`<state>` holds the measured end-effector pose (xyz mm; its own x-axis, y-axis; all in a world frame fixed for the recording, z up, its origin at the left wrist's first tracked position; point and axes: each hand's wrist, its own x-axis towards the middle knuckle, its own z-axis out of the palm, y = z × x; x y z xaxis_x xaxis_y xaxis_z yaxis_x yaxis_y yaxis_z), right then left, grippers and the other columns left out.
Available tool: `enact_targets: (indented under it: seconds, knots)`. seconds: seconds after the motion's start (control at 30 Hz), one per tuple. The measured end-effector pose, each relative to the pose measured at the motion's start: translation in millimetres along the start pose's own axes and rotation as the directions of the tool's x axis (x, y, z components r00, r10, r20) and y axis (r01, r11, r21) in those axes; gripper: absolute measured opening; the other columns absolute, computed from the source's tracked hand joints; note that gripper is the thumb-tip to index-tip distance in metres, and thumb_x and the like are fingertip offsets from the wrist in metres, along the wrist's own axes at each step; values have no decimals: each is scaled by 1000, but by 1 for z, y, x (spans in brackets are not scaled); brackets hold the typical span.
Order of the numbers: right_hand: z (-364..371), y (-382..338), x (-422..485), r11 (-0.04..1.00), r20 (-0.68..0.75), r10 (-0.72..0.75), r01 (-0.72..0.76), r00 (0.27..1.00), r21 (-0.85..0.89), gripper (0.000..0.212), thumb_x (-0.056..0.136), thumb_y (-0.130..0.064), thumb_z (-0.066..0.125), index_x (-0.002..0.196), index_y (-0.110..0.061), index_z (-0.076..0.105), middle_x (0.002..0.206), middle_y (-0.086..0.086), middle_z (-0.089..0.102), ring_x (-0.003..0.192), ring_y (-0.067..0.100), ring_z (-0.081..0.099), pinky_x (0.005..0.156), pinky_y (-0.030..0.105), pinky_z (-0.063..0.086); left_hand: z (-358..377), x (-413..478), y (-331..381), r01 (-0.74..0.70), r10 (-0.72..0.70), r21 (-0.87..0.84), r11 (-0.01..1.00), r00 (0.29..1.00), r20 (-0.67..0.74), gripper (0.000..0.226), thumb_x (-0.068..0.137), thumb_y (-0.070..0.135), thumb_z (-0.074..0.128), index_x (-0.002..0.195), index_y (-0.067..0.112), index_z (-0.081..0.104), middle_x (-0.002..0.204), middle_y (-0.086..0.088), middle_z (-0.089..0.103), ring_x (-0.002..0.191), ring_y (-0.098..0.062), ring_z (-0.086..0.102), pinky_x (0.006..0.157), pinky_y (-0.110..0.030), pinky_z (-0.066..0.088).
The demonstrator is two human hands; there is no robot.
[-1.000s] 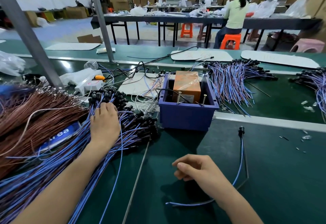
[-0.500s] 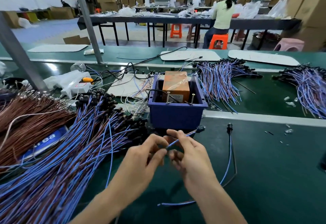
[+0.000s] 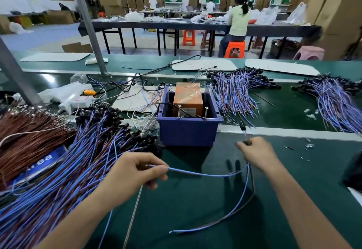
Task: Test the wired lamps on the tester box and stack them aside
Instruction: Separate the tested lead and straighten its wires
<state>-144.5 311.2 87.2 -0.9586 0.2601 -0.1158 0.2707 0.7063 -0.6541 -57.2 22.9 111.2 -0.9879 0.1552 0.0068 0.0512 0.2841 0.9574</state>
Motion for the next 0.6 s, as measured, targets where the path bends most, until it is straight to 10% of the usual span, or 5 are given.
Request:
enact_targets:
  seconds: [0.23,0.33,0.43,0.5,0.6]
  knots:
    - [10,2,-12,971,-33,62,-68,998,-227,37,90,-43,61,86,-6,60,104,18,61,96,33,59,73,33,42,31,35,17,80,-107,-372,925,993,-52,8,82,4,66,78,6,73,69,-9,72,53,-11,64,52,-18,52]
    - [10,-12,-25,987,-87,-68,54,994,-153,53,90,-52,54,130,-17,57,139,8,41,119,30,51,95,35,41,44,47,22,89,-107,-421,903,994,-19,8,82,3,67,79,8,73,70,-6,72,58,-9,66,56,-17,53]
    - [9,-32,-41,941,-130,-261,222,957,-257,47,89,-57,52,127,-31,61,154,-7,24,138,26,26,109,41,27,52,56,26,79,-88,-448,890,996,1,9,83,2,66,80,8,73,70,-5,72,60,-9,67,58,-16,53]
    - [10,-42,-47,909,-100,-346,306,933,-284,37,90,-56,49,117,-36,67,145,-17,37,144,19,10,114,44,16,55,59,28,76,-69,-451,889,997,32,10,85,3,64,83,8,72,72,-5,72,63,-9,68,61,-16,54]
    - [14,-54,-58,843,-125,-484,500,866,200,17,91,-34,60,89,-27,75,94,-14,71,103,-2,58,88,21,42,56,62,30,65,-41,-453,889,997,62,14,87,2,61,86,9,73,74,-5,73,66,-9,69,64,-17,55]
